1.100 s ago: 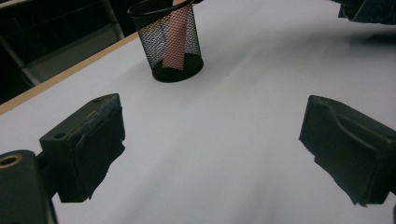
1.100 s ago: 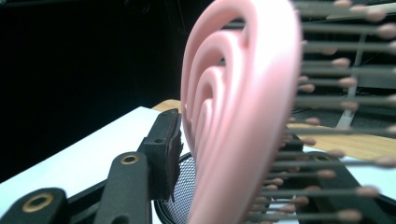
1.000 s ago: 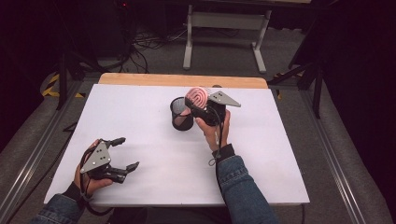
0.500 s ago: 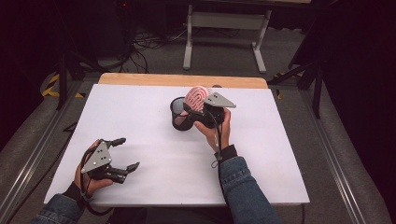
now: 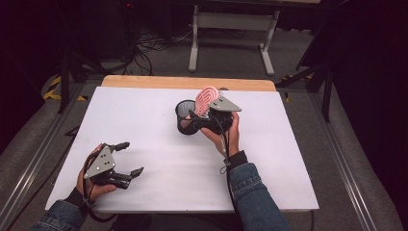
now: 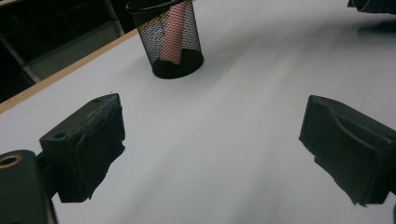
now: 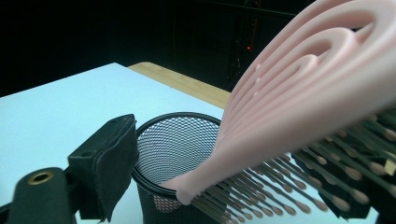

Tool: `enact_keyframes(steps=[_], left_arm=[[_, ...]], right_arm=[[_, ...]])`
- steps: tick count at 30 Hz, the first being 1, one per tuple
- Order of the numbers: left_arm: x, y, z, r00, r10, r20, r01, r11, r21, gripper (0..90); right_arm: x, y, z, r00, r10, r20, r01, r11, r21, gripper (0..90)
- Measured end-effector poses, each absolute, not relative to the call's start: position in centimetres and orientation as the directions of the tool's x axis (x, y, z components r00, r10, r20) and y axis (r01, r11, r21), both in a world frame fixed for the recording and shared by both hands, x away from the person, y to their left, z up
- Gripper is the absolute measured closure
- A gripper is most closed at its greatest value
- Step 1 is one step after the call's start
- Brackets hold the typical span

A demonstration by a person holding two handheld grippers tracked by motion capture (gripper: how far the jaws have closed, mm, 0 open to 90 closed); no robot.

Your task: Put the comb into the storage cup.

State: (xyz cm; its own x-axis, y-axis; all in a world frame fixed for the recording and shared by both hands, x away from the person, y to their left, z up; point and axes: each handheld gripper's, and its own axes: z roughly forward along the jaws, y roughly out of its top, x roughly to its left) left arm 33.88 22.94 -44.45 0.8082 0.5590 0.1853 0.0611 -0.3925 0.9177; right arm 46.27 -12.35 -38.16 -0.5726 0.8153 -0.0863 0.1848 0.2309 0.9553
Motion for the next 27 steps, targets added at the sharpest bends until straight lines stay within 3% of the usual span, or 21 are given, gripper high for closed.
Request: enact_keyframes(steps=[10, 27], left_arm=[[33.9, 22.9, -44.5, 0.810, 0.557, 0.185, 0.061, -0.395, 0.917, 7.6], [33.8, 22.9, -44.3, 0.807, 0.558, 0.194, 0.052, -0.394, 0.918, 7.7]], right_arm=[[45.9, -12.8, -38.2, -0.555, 0.824, -0.111, 0.176, 0.247, 0.953, 10.5], [44.6, -13.9, -37.9, -0.556, 0.813, -0.171, 0.141, 0.295, 0.945, 11.4]])
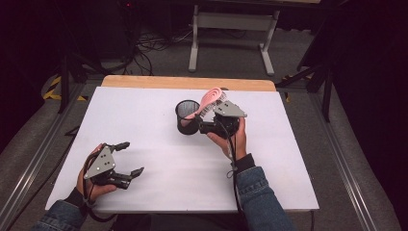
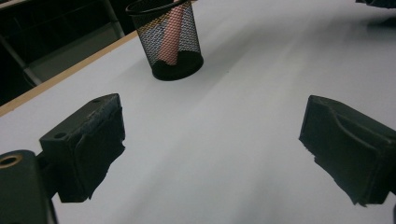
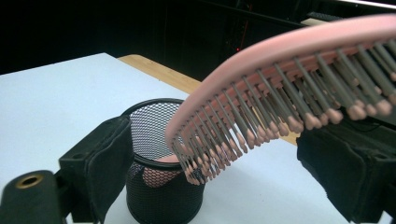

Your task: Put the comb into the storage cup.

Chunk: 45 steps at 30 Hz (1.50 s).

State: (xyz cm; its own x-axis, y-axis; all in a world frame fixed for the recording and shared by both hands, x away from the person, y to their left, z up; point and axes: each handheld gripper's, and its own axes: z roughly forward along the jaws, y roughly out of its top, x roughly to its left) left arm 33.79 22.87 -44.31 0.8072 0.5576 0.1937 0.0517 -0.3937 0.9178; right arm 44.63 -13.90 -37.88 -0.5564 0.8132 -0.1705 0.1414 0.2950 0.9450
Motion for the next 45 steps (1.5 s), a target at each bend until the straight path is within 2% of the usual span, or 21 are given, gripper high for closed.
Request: enact_keyframes(steps=[9, 45], left_arm=[[33.7, 22.9, -44.2, 0.807, 0.557, 0.198, 0.046, -0.394, 0.918, 7.7], [33.5, 22.8, -44.0, 0.805, 0.555, 0.209, 0.038, -0.400, 0.916, 7.7]], right_arm=[[43.9, -14.0, -37.3, -0.558, 0.803, -0.208, 0.114, 0.322, 0.940, 12.1], [42.2, -15.2, -36.1, -0.575, 0.782, -0.240, 0.103, 0.360, 0.927, 12.5]])
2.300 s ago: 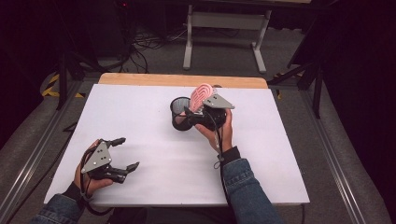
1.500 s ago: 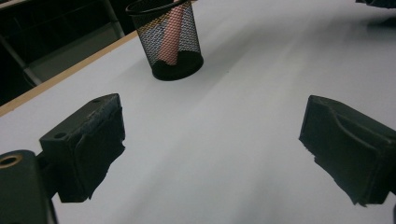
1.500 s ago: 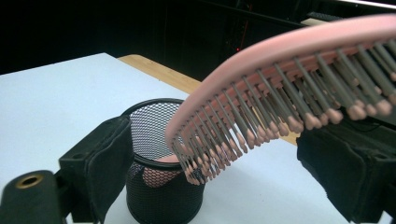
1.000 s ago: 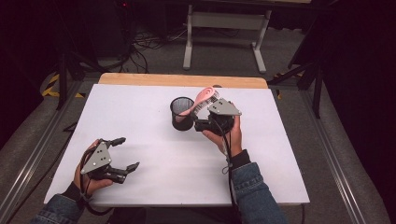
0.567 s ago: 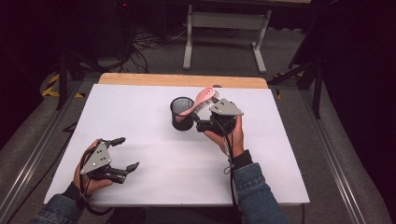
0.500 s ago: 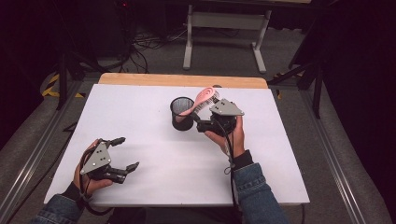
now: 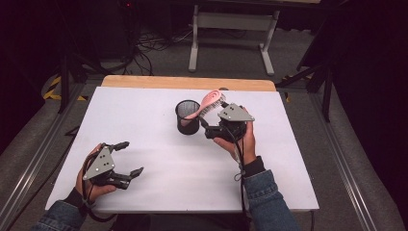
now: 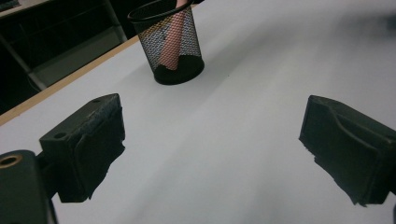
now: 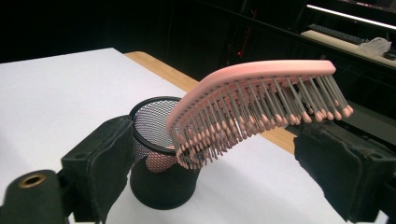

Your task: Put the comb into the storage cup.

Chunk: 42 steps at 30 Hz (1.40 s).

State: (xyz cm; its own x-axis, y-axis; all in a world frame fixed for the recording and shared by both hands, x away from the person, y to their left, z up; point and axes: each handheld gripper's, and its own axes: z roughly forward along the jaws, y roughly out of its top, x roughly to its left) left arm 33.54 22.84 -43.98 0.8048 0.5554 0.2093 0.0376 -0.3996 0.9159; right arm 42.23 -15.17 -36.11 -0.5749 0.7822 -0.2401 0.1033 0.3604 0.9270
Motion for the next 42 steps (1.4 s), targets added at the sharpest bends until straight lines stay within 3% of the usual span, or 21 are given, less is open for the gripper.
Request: enact_keyframes(steps=[42], left_arm=[[33.5, 22.8, -44.0, 0.809, 0.549, 0.212, 0.035, -0.405, 0.913, 7.7]], right_arm=[[40.1, -15.8, -35.5, -0.579, 0.762, -0.292, 0.044, 0.387, 0.921, 11.1]])
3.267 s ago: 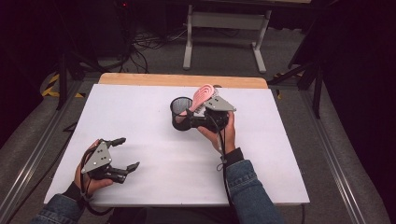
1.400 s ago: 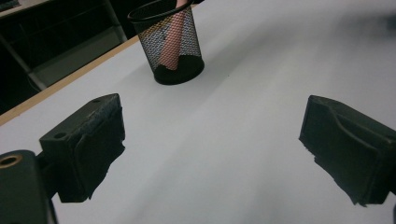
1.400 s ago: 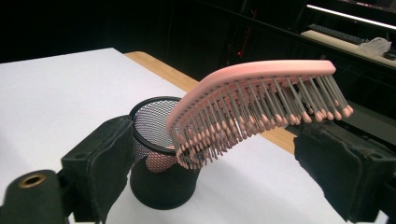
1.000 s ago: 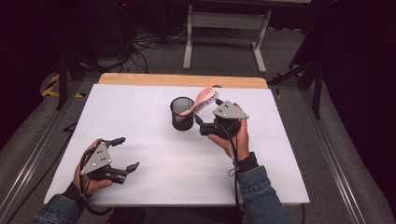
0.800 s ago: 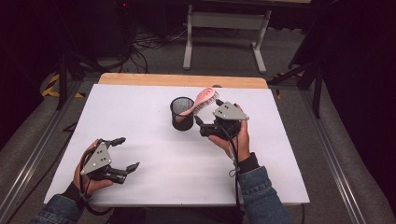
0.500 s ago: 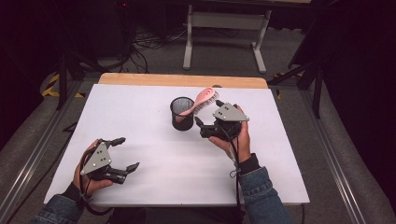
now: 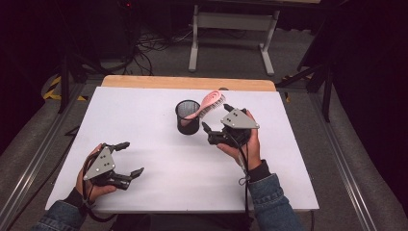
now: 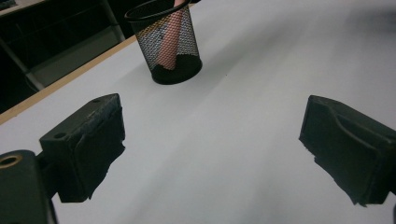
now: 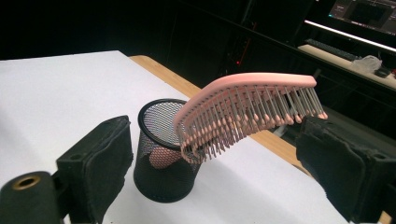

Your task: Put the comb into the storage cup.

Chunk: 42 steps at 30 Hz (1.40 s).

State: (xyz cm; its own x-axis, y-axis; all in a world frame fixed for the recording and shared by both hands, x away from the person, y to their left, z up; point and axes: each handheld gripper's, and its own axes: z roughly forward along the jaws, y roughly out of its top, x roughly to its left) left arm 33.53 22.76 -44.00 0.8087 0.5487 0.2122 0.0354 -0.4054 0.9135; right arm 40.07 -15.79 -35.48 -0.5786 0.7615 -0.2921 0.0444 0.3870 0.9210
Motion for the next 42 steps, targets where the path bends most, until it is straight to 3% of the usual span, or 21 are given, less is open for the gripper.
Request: enact_keyframes(steps=[42], left_arm=[[33.6, 22.8, -44.1, 0.811, 0.548, 0.204, 0.043, -0.404, 0.914, 7.7]], right_arm=[[38.1, -16.8, -35.2, -0.563, 0.763, -0.318, -0.011, 0.377, 0.926, 7.1]])
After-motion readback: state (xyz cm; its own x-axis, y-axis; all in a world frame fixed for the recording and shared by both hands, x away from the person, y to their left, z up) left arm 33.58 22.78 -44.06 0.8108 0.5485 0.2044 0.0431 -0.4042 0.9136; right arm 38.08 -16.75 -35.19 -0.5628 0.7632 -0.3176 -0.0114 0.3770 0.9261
